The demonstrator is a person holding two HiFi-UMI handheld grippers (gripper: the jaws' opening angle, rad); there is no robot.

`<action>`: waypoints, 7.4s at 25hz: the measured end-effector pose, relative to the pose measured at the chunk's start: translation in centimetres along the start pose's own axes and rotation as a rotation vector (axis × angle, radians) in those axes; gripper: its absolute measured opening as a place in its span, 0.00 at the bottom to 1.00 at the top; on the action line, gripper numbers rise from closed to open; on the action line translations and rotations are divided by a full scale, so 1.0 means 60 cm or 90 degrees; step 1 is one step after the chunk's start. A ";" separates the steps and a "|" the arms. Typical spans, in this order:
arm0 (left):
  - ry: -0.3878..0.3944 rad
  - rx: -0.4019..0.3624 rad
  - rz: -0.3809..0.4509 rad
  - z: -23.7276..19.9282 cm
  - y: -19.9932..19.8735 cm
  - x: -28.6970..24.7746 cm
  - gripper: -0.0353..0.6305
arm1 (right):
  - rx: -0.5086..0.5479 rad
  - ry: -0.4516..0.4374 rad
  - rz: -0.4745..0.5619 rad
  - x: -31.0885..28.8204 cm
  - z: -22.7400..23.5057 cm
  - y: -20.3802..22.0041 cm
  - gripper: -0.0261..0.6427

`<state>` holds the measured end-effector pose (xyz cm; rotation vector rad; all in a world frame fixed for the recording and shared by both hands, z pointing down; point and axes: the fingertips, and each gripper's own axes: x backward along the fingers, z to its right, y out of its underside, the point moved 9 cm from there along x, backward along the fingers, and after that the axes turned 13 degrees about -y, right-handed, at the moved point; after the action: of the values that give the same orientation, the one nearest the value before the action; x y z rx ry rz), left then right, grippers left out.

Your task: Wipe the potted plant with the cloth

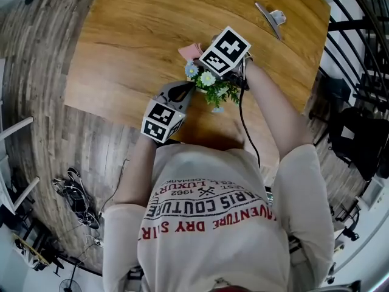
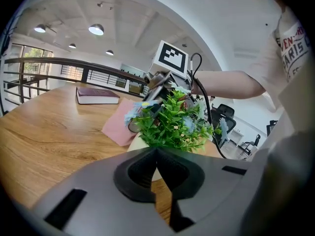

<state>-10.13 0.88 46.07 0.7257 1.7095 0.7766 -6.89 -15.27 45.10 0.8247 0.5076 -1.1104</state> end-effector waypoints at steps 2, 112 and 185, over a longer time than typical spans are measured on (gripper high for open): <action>-0.005 -0.008 0.003 0.000 0.001 0.000 0.08 | 0.010 0.015 0.004 0.004 -0.002 0.002 0.09; 0.169 -0.208 0.089 -0.123 -0.053 0.064 0.60 | -0.150 0.607 0.599 0.153 -0.238 0.124 0.09; 0.333 -0.333 0.149 0.050 -0.185 -0.046 0.81 | -0.133 0.445 0.545 0.083 -0.132 0.296 0.09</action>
<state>-7.56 -7.56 38.21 0.3742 1.7669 1.6132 11.75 -8.27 42.40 1.0888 0.7283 0.0423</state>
